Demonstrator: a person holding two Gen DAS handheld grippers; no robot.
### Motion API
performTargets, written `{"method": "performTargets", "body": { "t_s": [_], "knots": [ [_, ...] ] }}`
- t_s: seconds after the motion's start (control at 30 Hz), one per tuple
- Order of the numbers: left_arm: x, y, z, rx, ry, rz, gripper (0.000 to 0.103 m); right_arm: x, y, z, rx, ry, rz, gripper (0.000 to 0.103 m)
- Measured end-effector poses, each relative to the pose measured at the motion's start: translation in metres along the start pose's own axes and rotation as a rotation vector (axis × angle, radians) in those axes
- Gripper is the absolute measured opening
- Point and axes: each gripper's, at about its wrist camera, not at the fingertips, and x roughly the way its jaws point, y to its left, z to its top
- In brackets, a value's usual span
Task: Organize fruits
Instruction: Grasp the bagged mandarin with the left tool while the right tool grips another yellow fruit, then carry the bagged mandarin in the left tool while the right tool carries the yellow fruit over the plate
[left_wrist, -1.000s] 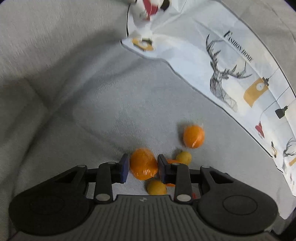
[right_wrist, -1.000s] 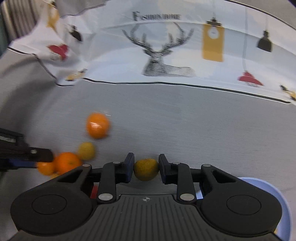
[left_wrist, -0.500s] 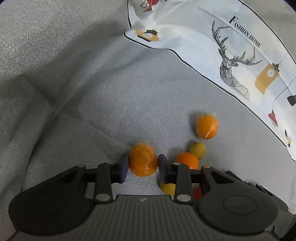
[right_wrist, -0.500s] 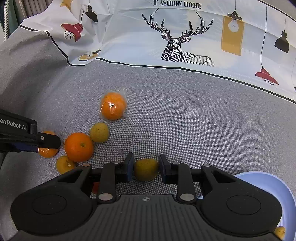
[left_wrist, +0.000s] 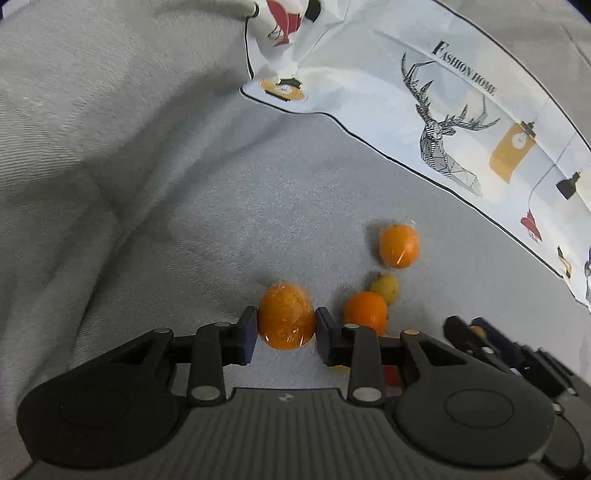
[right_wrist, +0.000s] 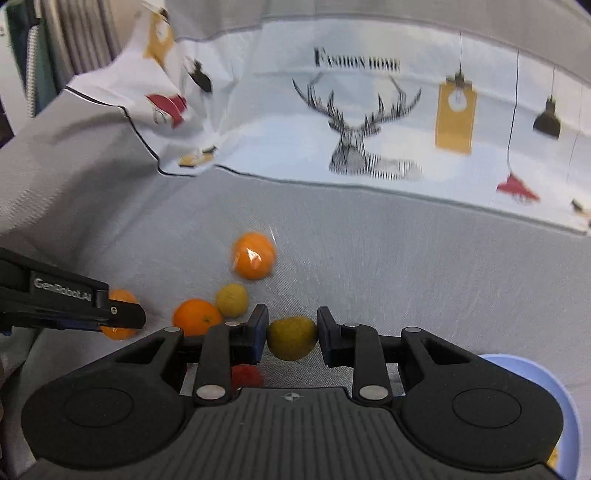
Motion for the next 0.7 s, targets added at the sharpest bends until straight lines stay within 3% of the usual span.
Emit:
{"method": "performTargets", "body": {
  "t_s": [0.23, 0.43, 0.6, 0.7],
  "knots": [
    [-0.035, -0.018, -0.021, 0.155, -0.118, 0.003, 0.037, -0.064, -0.001, -0.005, 0.035, -0.096, -0.019, 0.030],
    [-0.072, -0.035, -0.055, 0.278, -0.195, -0.098, 0.037, -0.128, -0.016, -0.026, 0.044, -0.189, -0.065, 0.030],
    [-0.069, -0.069, -0.074, 0.423, -0.214, -0.150, 0.037, -0.138, -0.038, -0.056, 0.128, -0.163, -0.111, 0.030],
    [-0.058, -0.080, -0.079, 0.454, -0.196, -0.165, 0.037, -0.138, -0.044, -0.064, 0.117, -0.177, -0.132, 0.030]
  ]
}}
